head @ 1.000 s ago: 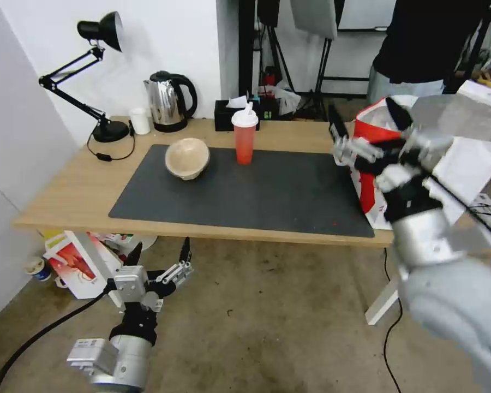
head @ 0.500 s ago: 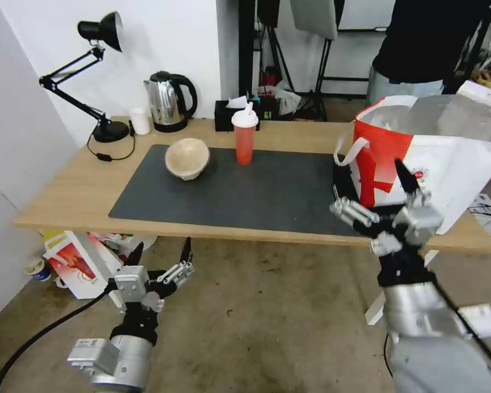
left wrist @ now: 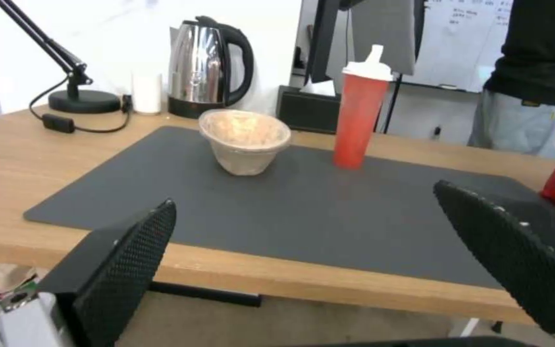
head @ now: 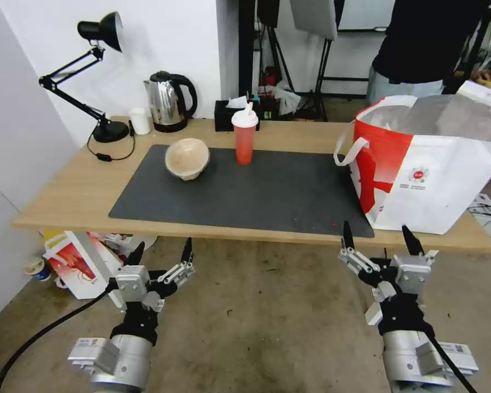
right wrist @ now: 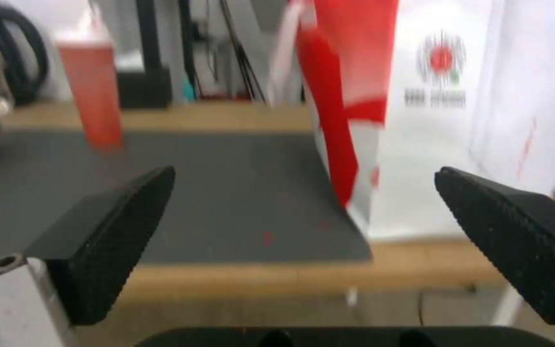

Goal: Pick up the trash from the table and place it into the takeout bag.

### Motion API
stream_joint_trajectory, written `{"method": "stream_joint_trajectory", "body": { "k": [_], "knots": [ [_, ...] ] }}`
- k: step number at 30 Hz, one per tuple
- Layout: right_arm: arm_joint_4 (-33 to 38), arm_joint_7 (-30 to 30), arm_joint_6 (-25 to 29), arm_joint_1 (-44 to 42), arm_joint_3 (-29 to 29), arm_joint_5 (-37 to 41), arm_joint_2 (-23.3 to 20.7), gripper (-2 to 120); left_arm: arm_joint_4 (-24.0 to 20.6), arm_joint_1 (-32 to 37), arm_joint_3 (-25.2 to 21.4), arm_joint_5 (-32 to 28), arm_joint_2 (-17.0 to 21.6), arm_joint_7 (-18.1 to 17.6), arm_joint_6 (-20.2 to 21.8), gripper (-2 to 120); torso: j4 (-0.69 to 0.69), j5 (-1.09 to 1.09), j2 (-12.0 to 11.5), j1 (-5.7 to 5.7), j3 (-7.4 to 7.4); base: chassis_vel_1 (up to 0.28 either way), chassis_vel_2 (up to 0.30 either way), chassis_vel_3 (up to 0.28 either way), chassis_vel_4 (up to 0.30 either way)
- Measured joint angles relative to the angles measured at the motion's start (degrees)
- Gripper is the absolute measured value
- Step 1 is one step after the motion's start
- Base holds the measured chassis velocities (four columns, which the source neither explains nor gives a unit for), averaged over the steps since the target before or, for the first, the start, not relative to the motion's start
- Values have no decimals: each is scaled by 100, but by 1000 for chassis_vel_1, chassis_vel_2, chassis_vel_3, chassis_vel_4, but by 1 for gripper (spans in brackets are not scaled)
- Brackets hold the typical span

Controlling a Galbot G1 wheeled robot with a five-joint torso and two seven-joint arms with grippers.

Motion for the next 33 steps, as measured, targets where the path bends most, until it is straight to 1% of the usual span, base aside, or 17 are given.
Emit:
{"method": "stream_joint_trajectory", "body": {
  "k": [4,10,18,21,22,33],
  "knots": [
    [1,182,-213,-49,-70,143,-24,100,-7,-27,-41,-24,22,4,80,100,0,0,0,0,0,0,0,0,0],
    [2,173,-227,-133,-181,137,-41,100,-30,-13,-40,-28,5,2,88,100,0,0,0,0,0,0,0,0,0],
    [20,-9,-209,-197,-327,121,-81,100,-64,25,-44,-15,4,-4,77,100,0,1,0,0,0,0,0,0,0],
    [47,-55,-201,-196,-351,119,-83,100,-68,28,-44,-12,2,-6,75,100,0,-2,0,0,0,0,0,0,0],
    [47,-68,-200,-194,-361,118,-83,100,-68,30,-44,-9,1,-7,74,100,0,1,0,0,0,0,0,0,0],
    [27,-78,-185,-158,-357,129,-94,100,-98,48,-44,5,-14,-12,61,100,0,0,0,0,0,0,0,0,0]
  ]
}}
